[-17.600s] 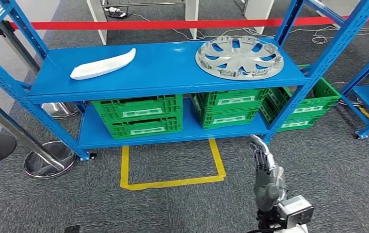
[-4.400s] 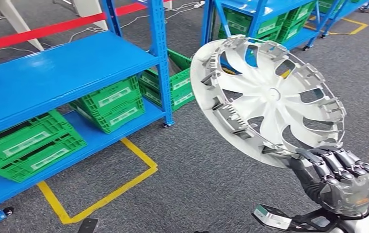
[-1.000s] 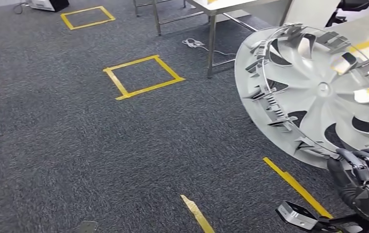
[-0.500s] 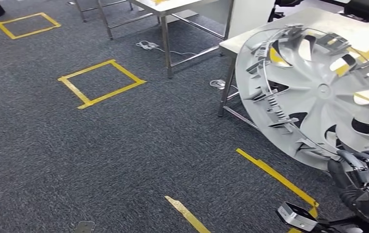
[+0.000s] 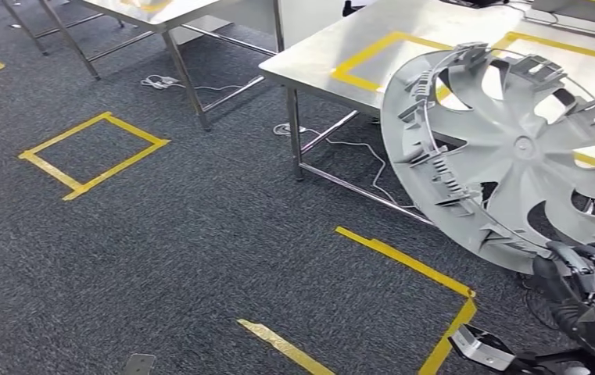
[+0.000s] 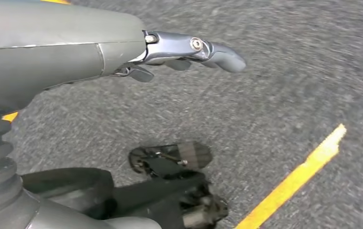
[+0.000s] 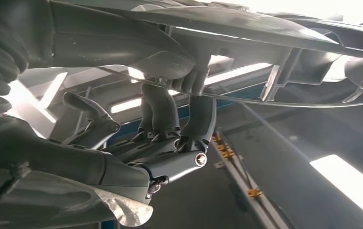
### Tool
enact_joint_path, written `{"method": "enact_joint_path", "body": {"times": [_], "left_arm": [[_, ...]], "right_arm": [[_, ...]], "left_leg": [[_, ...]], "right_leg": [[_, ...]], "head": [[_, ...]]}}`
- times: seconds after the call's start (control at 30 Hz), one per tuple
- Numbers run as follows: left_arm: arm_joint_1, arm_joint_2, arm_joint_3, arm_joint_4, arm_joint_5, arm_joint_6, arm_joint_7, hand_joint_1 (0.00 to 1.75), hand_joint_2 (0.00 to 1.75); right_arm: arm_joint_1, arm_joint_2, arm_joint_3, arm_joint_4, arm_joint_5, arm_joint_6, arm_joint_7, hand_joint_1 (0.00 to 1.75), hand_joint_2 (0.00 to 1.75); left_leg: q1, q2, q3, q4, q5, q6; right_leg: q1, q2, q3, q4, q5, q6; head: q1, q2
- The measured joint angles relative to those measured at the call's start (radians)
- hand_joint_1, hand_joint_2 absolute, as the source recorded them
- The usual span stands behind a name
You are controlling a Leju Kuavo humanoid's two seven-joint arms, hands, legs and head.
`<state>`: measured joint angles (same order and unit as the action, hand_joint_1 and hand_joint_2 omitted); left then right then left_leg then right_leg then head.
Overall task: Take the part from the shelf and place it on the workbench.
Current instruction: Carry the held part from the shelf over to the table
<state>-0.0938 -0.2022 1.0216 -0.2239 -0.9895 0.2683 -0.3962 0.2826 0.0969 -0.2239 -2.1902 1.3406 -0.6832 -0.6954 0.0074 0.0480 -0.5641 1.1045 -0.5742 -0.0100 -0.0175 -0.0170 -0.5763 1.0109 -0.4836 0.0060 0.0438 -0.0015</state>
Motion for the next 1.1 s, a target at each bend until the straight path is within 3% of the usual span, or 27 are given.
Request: {"method": "enact_joint_path", "body": {"times": [0.03,0.1,0.17,0.23,0.27,0.3,0.4,0.43,0.5,0.57,0.63,0.67,0.7,0.77,0.83,0.97,1.03,1.1], "left_arm": [[0.002,0.000,0.000,0.000,0.001,0.000,0.000,0.00,1.75],[0.006,0.000,0.001,0.000,0.002,0.000,0.000,0.00,1.75],[0.008,0.000,0.001,0.000,0.003,0.000,0.000,0.00,1.75],[0.008,0.000,0.001,0.000,0.003,0.000,0.000,0.00,1.75],[0.008,0.000,0.001,0.000,0.003,0.000,0.000,0.00,1.75],[0.008,0.000,0.001,0.000,0.003,-0.001,0.000,0.00,1.75],[0.006,0.006,0.001,0.000,0.004,-0.005,0.000,0.00,1.75],[0.004,0.007,0.001,0.000,0.004,-0.006,0.000,0.00,1.75],[0.001,0.004,0.001,0.000,0.004,-0.006,-0.002,0.00,1.75],[0.002,0.003,0.001,0.000,0.004,-0.006,-0.004,0.00,1.75],[0.006,0.002,0.002,0.000,0.002,-0.005,-0.003,0.00,1.75],[0.007,0.002,0.002,0.000,-0.001,-0.004,-0.001,0.00,1.75],[0.006,0.002,0.002,0.000,-0.004,-0.004,0.001,0.00,1.75],[0.003,0.001,0.002,0.000,-0.009,-0.003,0.004,0.00,1.75],[0.002,0.001,0.002,0.000,-0.012,-0.001,0.006,0.00,1.75],[0.002,0.000,0.002,0.000,-0.015,0.002,0.007,0.00,1.75],[0.001,0.000,0.002,0.000,-0.016,0.004,0.007,0.00,1.75],[0.003,0.000,0.002,0.000,-0.016,0.004,0.007,0.00,1.75]], "right_arm": [[-0.001,0.000,-0.001,0.000,0.000,0.000,0.000,1.75,1.75],[0.000,0.000,-0.001,0.000,0.000,0.000,0.000,1.75,1.75],[0.000,0.000,-0.001,0.000,-0.001,0.000,0.000,1.75,1.75],[0.001,0.000,-0.001,0.000,-0.001,0.000,0.000,1.75,1.75],[0.001,0.000,-0.001,0.000,-0.001,0.000,0.000,1.75,1.75],[0.001,0.000,-0.001,0.000,-0.001,0.000,0.000,1.75,1.75],[0.005,0.000,-0.002,0.001,-0.001,0.000,0.000,1.75,1.75],[0.007,0.000,-0.002,0.001,-0.001,0.000,0.000,1.75,1.75],[0.011,0.000,-0.002,0.000,-0.002,0.000,0.000,1.75,1.75],[0.011,0.000,-0.002,0.000,-0.002,0.000,0.000,1.75,1.75],[0.010,0.000,-0.002,0.001,0.001,0.000,-0.001,1.75,1.75],[0.011,0.000,-0.001,0.001,0.004,0.000,-0.001,1.75,1.75],[0.012,0.000,-0.001,0.001,0.008,0.000,-0.002,1.75,1.75],[0.013,0.000,-0.002,0.001,0.014,0.000,-0.001,1.75,1.75],[0.011,0.000,-0.001,0.000,0.015,0.000,-0.001,1.75,1.75],[0.013,0.000,-0.002,0.000,0.015,0.000,-0.001,1.75,1.75],[0.013,0.000,-0.002,0.000,0.015,0.000,-0.001,1.75,1.75],[0.012,0.000,-0.002,0.000,0.015,0.000,-0.001,1.75,1.75]], "left_leg": [[0.001,-0.023,-0.030,0.069,-0.034,0.000],[-0.001,-0.037,-0.089,0.189,-0.075,0.003],[-0.001,-0.038,-0.111,0.228,-0.077,0.006],[-0.002,-0.039,-0.111,0.227,-0.073,0.007],[-0.002,-0.039,-0.109,0.220,-0.065,0.009],[-0.004,-0.046,-0.092,0.172,-0.031,0.015],[-0.014,-0.111,-0.010,-0.053,0.086,0.048],[-0.012,-0.118,0.003,-0.089,0.096,0.053],[-0.006,-0.091,0.009,-0.108,0.103,0.054],[-0.004,-0.063,0.013,-0.117,0.106,0.056],[-0.004,-0.037,0.012,-0.117,0.105,0.057],[-0.003,-0.028,0.012,-0.116,0.104,0.055],[-0.002,-0.020,0.012,-0.115,0.103,0.053],[0.001,-0.012,0.013,-0.111,0.099,0.045],[-0.001,-0.010,0.011,-0.101,0.095,0.032],[0.000,-0.014,0.007,-0.089,0.089,0.011],[0.003,-0.026,-0.017,-0.028,0.046,0.003],[0.003,-0.035,-0.074,0.106,-0.022,0.000]], "right_leg": [[0.001,0.012,0.000,0.000,0.000,-0.004],[0.004,0.040,0.000,0.000,0.001,-0.008],[0.006,0.056,0.001,0.001,0.001,-0.009],[0.007,0.058,0.001,0.001,0.001,-0.009],[0.007,0.062,0.002,0.001,0.001,-0.009],[0.008,0.074,0.003,0.001,0.001,-0.009],[0.005,0.147,-0.007,0.000,0.008,0.005],[0.004,0.160,-0.014,0.000,0.009,0.011],[0.007,0.118,-0.034,0.024,-0.010,0.021],[0.008,0.050,-0.084,0.125,-0.068,0.031],[0.002,0.027,-0.139,0.243,-0.116,0.043],[-0.002,0.023,-0.146,0.264,-0.116,0.049],[-0.006,0.020,-0.130,0.242,-0.097,0.054],[-0.014,0.010,-0.054,0.113,-0.040,0.063],[-0.014,0.005,0.008,0.010,-0.014,0.057],[-0.010,0.010,0.018,-0.003,-0.014,0.025],[-0.011,0.011,0.019,-0.005,-0.012,0.012],[-0.009,0.013,0.019,-0.005,-0.012,0.004]], "head": [[-0.001,0.000],[-0.002,0.000],[-0.002,0.000],[-0.002,0.000],[-0.002,0.000],[-0.002,0.000],[-0.003,0.000],[-0.004,0.000],[0.000,0.000],[0.004,0.000],[0.005,0.000],[0.005,0.000],[0.005,0.000],[0.005,0.000],[0.006,0.000],[0.005,0.000],[0.002,0.000],[0.000,0.000]]}}
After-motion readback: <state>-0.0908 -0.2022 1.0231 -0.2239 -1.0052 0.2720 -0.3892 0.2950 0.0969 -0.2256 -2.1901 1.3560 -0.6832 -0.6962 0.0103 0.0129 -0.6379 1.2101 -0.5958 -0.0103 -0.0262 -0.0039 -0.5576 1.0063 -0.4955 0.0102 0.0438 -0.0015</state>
